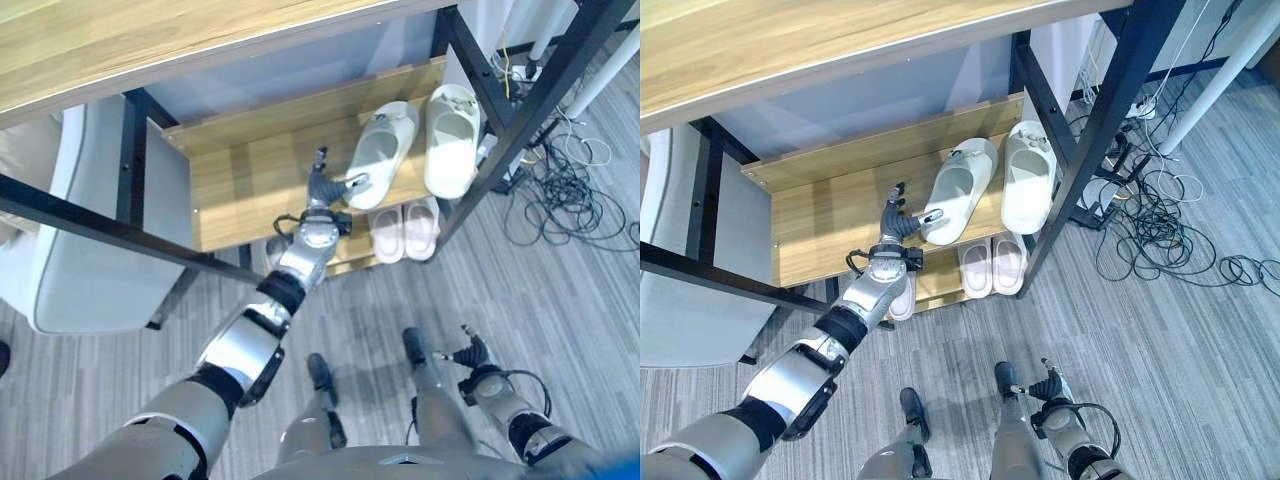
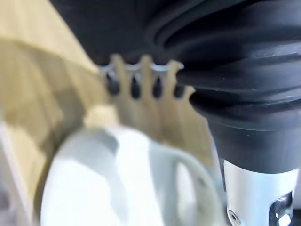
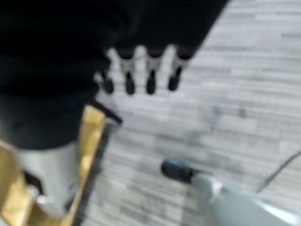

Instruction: Arrange the slippers neatly on the shoe rack.

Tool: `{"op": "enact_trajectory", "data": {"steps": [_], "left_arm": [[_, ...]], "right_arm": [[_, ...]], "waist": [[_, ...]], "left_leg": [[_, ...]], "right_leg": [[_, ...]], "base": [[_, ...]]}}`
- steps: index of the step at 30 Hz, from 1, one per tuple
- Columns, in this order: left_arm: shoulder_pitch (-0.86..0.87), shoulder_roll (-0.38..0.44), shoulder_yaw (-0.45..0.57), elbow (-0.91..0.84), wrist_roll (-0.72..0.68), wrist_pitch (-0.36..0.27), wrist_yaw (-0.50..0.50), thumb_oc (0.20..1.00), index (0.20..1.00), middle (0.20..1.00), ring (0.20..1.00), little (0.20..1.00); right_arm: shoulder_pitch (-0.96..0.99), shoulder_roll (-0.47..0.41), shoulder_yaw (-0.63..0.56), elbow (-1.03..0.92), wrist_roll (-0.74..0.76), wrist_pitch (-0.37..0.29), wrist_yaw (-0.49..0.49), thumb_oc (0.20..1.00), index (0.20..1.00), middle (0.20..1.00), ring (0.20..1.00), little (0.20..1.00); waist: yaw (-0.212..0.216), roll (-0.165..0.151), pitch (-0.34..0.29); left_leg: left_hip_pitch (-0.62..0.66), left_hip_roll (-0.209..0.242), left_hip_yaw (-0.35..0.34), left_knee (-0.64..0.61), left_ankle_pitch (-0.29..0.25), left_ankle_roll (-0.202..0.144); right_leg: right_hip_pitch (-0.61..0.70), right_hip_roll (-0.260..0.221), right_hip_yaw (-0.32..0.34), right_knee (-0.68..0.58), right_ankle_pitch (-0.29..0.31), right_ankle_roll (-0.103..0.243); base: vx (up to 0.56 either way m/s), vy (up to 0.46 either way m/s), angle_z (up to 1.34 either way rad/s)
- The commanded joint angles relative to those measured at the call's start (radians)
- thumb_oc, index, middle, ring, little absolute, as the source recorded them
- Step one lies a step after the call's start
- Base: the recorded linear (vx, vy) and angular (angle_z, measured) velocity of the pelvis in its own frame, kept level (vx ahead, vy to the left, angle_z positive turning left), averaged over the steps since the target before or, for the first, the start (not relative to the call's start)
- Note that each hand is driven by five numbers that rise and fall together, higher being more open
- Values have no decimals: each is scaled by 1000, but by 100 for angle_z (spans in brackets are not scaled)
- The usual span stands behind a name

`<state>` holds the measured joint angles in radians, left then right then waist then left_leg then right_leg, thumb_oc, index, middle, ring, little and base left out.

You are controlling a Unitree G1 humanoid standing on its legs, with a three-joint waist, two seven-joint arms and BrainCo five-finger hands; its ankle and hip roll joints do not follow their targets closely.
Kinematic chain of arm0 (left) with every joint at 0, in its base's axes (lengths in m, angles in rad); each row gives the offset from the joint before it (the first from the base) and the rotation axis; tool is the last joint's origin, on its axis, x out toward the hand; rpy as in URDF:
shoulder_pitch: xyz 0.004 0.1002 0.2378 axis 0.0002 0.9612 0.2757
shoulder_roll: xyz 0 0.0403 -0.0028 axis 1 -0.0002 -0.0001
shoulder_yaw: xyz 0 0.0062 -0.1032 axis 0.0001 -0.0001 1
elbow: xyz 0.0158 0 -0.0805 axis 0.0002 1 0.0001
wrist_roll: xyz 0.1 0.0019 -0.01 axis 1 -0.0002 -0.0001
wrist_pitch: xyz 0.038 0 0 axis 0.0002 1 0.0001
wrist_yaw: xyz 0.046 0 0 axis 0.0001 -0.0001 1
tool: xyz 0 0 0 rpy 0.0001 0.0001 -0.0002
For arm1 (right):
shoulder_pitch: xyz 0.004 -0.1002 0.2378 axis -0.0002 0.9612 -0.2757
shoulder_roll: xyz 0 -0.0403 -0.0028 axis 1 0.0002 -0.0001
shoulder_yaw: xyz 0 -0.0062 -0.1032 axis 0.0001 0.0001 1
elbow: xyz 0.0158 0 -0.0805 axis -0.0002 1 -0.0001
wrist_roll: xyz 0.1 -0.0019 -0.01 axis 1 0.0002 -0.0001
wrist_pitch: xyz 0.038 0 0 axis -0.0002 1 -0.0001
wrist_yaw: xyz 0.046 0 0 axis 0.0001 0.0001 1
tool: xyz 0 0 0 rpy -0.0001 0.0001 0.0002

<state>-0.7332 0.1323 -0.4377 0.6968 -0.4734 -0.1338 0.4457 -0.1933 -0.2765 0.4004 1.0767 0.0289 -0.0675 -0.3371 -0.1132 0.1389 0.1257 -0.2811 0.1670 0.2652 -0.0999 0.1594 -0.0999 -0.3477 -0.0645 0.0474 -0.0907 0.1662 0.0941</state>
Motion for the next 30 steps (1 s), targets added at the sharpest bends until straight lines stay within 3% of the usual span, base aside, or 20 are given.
{"op": "enact_trajectory", "data": {"steps": [1, 6, 13, 30], "left_arm": [[-19, 23, -12, 9, -78, -67, -69, 1000, 1000, 1000, 1000, 1000], [44, 36, -60, -28, -67, -41, -104, 1000, 1000, 1000, 1000, 1000], [55, -6, -110, 23, -35, -16, -130, 1000, 1000, 1000, 1000, 1000], [77, -9, -162, -135, -132, -33, -172, 1000, 1000, 1000, 1000, 1000]], "right_arm": [[-22, -13, -3, -6, 28, 6, -1, 1000, 1000, 1000, 1000, 1000], [-23, -3, -1, 2, 23, 14, 4, 1000, 1000, 1000, 1000, 1000], [-33, 2, 8, 16, 25, 18, 0, 1000, 1000, 1000, 1000, 1000], [-24, -2, -5, 21, 29, 20, -4, 1000, 1000, 1000, 1000, 1000]], "waist": [[21, 34, 18], [27, 38, 9], [22, 37, 6], [19, 37, 0]], "left_leg": [[-6, 39, -107, 13, -20, -56], [-2, 40, -106, 13, -21, -53], [-1, 40, -107, 13, -22, -50], [3, 43, -102, 13, -23, -48]], "right_leg": [[-46, -55, -66, 58, -94, 58], [-42, -55, -67, 59, -96, 56], [-43, -54, -67, 62, -98, 52], [-46, -51, -65, 65, -102, 51]], "base": [[0, 0, 0], [0, 0, 0], [0, 0, 0], [0, 0, 0]]}}
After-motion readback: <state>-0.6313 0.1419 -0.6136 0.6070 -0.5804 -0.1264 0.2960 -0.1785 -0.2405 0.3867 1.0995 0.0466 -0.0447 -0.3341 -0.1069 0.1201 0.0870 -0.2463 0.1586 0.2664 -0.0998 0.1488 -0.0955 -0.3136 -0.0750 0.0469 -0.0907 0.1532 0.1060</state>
